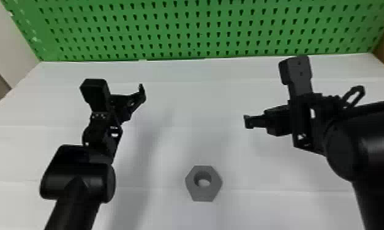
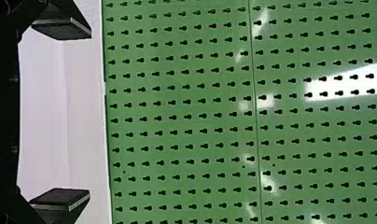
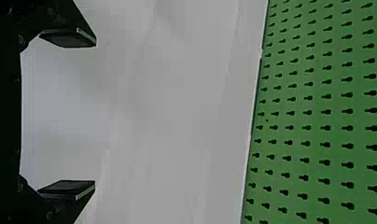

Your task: Pick up the hex nut

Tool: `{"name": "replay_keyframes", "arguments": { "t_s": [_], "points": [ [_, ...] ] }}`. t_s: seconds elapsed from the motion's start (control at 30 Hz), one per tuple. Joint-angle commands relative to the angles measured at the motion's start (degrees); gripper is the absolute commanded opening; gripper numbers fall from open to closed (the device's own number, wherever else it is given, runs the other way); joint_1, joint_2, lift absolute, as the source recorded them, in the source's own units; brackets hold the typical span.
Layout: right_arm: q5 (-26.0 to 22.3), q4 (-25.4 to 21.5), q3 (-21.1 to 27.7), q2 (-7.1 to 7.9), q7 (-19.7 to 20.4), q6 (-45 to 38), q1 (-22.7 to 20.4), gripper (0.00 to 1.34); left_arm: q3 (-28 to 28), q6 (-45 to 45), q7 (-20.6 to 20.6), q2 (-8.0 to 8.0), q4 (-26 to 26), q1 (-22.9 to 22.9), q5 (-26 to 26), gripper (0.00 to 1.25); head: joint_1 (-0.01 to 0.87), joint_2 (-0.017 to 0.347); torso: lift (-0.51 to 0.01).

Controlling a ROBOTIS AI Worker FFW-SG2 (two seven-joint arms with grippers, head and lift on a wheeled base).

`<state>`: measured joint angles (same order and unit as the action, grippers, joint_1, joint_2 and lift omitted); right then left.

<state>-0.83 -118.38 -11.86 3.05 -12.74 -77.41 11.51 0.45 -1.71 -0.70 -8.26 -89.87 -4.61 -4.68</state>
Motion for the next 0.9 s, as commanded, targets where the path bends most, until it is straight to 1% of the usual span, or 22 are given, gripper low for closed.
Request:
{"name": "replay_keyframes", "arguments": {
  "t_s": [0.0,0.1,0.17,0.27,0.4,0.5,0.6,0.67,0.77,0.87],
  "points": [
    [-1.02,-0.01,-0.62,0.03,-0.01,-5.30,1.58,1.12,-0.09,-0.04,0.00,0.00,0.31,-0.31,0.20,1.16,0.785,0.149,-0.089],
    [-1.28,-0.01,-1.41,0.12,-0.01,-10.92,3.52,1.12,-0.09,-0.04,0.00,-0.09,0.57,-0.67,0.29,1.16,0.785,0.149,-0.089],
    [-1.28,0.08,-2.03,0.38,-0.01,-12.67,4.66,1.12,-0.18,0.04,0.00,-0.09,0.83,-0.93,0.46,1.16,0.785,0.149,-0.089],
    [-2.07,0.61,-2.91,1.00,-0.01,-12.67,6.15,1.12,-0.36,0.04,0.00,-0.09,1.10,-1.19,0.46,1.16,0.785,0.149,-0.089],
    [-6.29,2.72,-2.82,1.35,-0.01,-12.67,7.73,1.12,-0.45,-0.04,0.00,-0.09,1.36,-1.37,0.64,1.16,0.785,0.149,-0.089],
    [-8.31,4.30,-3.17,1.44,-0.01,-12.67,9.05,1.12,-0.45,-0.04,0.00,-0.18,1.45,-1.54,0.73,1.16,0.785,0.149,-0.089],
    [-8.84,5.88,-4.31,1.52,-0.01,-12.67,10.20,1.12,-0.53,0.04,0.00,-0.18,1.71,-1.81,0.90,1.16,0.785,0.149,-0.089],
    [-9.98,7.20,-4.67,1.61,-0.01,-12.67,10.81,1.12,-0.62,0.04,0.00,-0.18,1.89,-1.98,0.90,1.16,0.785,0.149,-0.089],
    [-12.09,9.48,-5.90,2.14,0.08,-12.67,11.87,1.12,-0.89,0.04,0.00,-0.18,2.15,-2.25,0.99,1.16,0.785,0.149,-0.089],
    [-12.35,11.77,-7.30,2.14,0.08,-12.67,13.10,1.12,-0.89,0.04,0.00,-0.26,2.33,-2.51,1.08,1.16,0.785,0.149,-0.089]
  ]
}}
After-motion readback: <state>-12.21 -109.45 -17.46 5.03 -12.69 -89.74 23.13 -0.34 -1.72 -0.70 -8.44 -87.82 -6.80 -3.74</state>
